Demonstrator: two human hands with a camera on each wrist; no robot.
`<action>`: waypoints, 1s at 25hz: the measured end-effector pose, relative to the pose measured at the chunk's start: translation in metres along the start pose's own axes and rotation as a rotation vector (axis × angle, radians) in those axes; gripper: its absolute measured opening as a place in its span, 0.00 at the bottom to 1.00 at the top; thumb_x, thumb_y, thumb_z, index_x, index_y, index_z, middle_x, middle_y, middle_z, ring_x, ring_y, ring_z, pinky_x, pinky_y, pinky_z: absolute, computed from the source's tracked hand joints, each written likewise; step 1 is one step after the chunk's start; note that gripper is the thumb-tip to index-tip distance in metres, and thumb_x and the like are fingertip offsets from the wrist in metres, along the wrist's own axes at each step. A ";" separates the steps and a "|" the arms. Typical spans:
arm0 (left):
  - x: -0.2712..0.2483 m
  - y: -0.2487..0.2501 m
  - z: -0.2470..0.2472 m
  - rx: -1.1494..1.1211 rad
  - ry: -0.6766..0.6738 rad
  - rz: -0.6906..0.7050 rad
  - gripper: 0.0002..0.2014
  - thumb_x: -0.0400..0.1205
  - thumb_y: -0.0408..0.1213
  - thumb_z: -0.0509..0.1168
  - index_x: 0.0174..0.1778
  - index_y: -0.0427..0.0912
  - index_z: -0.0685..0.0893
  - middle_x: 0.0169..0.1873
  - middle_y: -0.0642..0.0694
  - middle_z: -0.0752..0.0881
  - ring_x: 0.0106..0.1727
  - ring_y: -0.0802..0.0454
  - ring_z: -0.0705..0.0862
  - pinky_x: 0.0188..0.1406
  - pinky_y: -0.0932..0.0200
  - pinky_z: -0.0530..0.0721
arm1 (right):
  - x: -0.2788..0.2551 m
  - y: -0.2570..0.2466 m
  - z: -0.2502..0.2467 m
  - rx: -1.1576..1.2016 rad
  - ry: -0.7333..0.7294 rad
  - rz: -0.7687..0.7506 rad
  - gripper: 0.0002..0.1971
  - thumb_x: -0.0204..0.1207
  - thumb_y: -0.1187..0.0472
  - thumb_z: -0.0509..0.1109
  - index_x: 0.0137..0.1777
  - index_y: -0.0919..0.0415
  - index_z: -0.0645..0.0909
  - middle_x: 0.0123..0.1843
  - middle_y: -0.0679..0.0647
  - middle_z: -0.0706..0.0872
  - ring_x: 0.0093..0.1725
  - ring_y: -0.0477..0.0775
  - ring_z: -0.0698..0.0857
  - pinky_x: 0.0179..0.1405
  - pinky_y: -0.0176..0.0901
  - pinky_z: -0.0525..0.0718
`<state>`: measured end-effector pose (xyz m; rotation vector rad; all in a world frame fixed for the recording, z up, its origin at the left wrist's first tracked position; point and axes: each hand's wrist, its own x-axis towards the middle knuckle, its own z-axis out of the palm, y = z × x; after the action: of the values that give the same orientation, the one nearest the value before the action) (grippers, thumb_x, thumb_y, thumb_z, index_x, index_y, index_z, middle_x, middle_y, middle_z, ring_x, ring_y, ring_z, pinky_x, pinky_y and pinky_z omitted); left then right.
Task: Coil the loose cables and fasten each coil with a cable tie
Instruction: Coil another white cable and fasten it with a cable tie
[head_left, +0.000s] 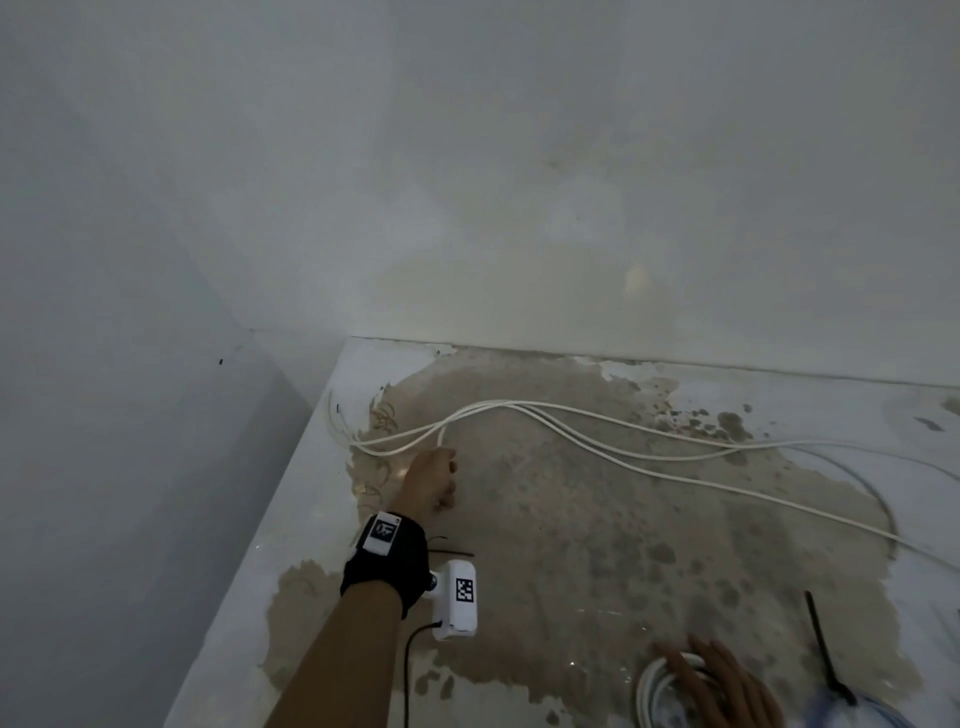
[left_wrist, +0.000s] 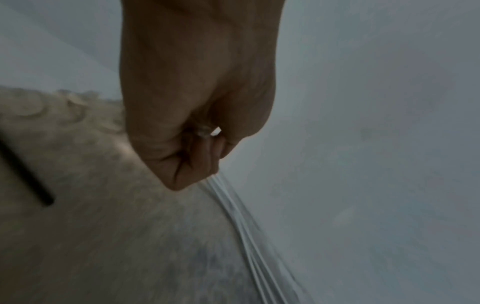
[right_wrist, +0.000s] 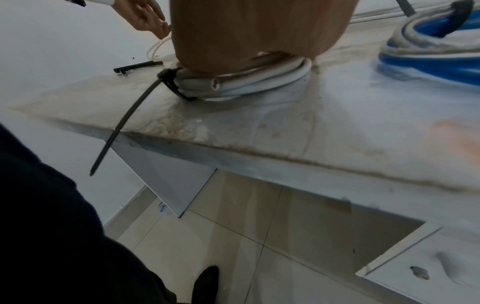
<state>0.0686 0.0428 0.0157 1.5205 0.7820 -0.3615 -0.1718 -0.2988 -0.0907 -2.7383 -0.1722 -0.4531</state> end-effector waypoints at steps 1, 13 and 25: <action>-0.010 0.011 -0.002 0.000 -0.039 -0.038 0.14 0.89 0.39 0.50 0.45 0.40 0.78 0.28 0.48 0.70 0.18 0.56 0.63 0.16 0.69 0.60 | 0.001 0.000 -0.004 0.002 -0.020 -0.009 0.24 0.83 0.49 0.52 0.63 0.48 0.89 0.72 0.53 0.85 0.85 0.39 0.60 0.64 0.49 0.71; -0.174 0.130 0.005 0.237 -0.725 0.382 0.14 0.90 0.33 0.53 0.57 0.35 0.84 0.29 0.50 0.72 0.25 0.58 0.67 0.21 0.67 0.66 | 0.092 -0.007 -0.085 0.370 -0.256 0.133 0.29 0.73 0.19 0.47 0.76 0.14 0.52 0.68 0.49 0.81 0.65 0.55 0.84 0.60 0.47 0.82; -0.242 0.180 0.042 -0.428 -0.676 0.701 0.15 0.88 0.43 0.55 0.55 0.40 0.86 0.24 0.55 0.63 0.19 0.63 0.59 0.16 0.68 0.55 | 0.277 -0.050 -0.180 0.682 -0.260 0.000 0.11 0.89 0.53 0.61 0.47 0.55 0.78 0.39 0.48 0.89 0.40 0.48 0.87 0.50 0.55 0.83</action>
<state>0.0243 -0.0481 0.3028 1.0682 -0.2144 -0.1414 0.0286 -0.3019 0.1770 -2.1094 -0.3245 -0.0149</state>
